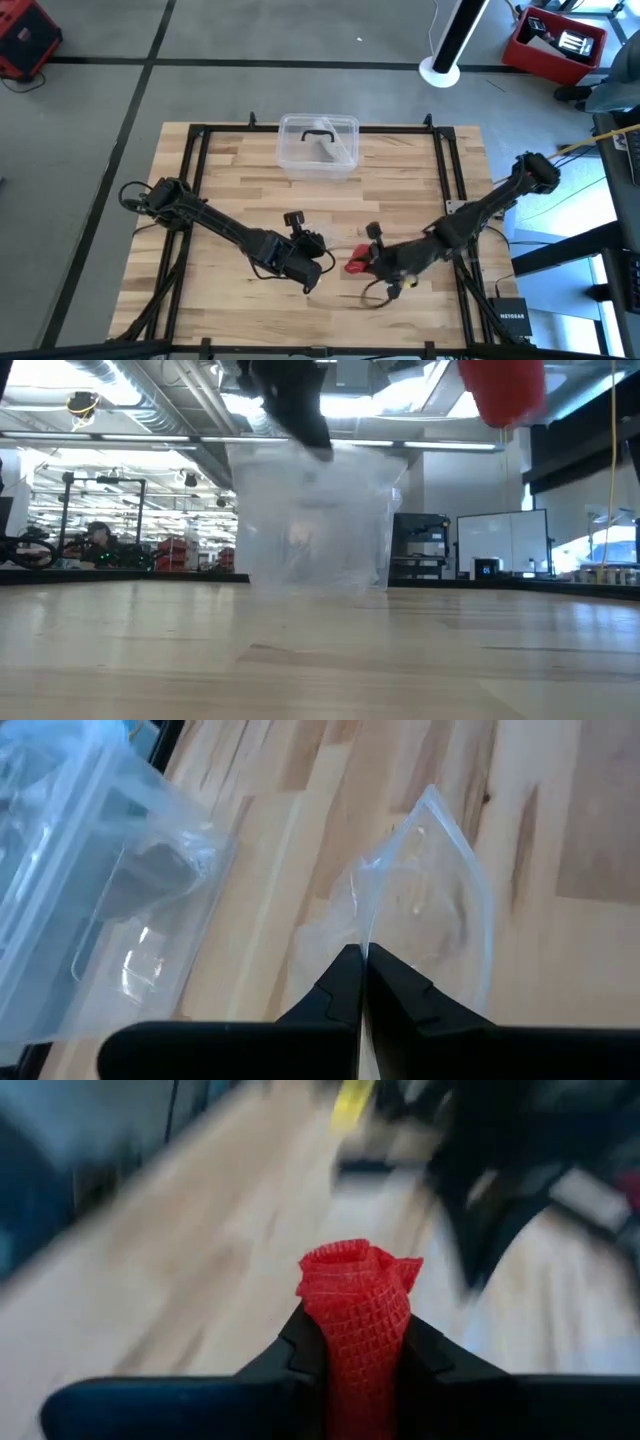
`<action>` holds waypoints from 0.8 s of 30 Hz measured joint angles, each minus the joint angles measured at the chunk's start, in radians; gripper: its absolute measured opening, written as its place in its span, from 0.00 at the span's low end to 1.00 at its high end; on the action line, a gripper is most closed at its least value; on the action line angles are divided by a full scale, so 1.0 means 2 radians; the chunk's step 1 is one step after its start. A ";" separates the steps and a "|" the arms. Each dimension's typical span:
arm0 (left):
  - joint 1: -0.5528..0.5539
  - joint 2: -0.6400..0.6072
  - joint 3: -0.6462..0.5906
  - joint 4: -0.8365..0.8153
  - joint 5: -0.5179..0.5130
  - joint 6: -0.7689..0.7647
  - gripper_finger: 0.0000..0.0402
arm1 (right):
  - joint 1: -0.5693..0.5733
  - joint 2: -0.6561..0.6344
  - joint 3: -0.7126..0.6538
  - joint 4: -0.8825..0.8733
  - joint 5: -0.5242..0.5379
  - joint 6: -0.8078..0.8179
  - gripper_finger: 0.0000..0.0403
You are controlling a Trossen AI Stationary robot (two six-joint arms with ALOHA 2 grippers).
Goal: Roll bandage
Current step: Put the red bandage into the transparent zip bag
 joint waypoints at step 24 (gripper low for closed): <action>-0.015 0.000 0.096 0.016 0.007 0.028 0.01 | -0.031 0.078 -0.096 0.496 -0.042 -0.177 0.15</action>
